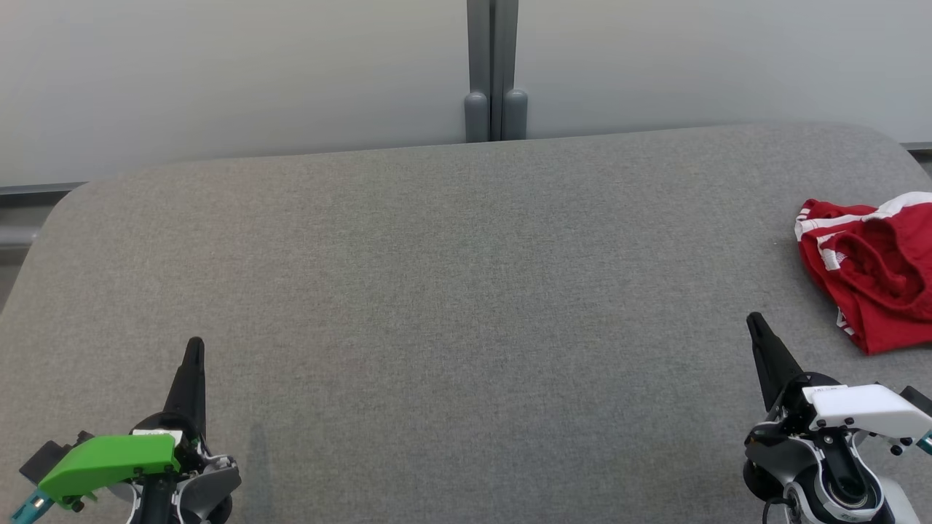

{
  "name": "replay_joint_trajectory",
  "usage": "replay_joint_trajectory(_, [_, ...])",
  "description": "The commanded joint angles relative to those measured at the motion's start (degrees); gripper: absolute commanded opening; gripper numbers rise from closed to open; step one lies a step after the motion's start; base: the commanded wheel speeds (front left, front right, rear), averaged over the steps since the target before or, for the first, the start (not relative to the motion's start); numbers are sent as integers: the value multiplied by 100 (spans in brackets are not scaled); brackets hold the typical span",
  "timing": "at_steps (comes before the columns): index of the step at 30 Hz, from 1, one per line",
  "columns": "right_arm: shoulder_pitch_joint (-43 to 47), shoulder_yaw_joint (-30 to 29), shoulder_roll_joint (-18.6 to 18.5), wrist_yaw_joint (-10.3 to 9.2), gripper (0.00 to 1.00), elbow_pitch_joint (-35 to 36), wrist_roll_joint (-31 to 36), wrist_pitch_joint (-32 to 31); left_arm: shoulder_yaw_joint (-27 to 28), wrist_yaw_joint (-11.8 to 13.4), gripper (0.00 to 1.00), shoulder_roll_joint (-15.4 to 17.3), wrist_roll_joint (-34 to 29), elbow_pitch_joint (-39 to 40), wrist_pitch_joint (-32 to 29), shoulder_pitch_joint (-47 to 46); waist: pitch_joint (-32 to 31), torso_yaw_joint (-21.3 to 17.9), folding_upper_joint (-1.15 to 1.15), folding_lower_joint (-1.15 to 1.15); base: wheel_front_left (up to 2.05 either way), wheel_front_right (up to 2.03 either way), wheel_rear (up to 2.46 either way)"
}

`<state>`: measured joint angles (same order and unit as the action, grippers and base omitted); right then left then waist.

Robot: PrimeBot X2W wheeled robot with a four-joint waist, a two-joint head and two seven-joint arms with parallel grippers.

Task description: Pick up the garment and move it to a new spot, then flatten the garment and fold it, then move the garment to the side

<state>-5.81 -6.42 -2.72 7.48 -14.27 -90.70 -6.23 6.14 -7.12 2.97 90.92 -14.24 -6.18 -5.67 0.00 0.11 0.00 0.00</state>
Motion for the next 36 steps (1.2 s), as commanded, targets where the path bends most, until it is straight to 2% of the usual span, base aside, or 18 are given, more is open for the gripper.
replay_joint_trajectory(1, [-60, -16, -29, 2, 0, 38, -115, -37, 53, -54, 0, -11, 113, 25, -30, -94, 7, -5, 0, 0, 0, 0, 0])
replay_joint_trajectory(36, [-60, -20, -28, 2, 0, 38, -189, -48, 68, -51, 0, -14, 155, 29, -59, -88, 18, -11, 0, 0, 0, 0, 0])
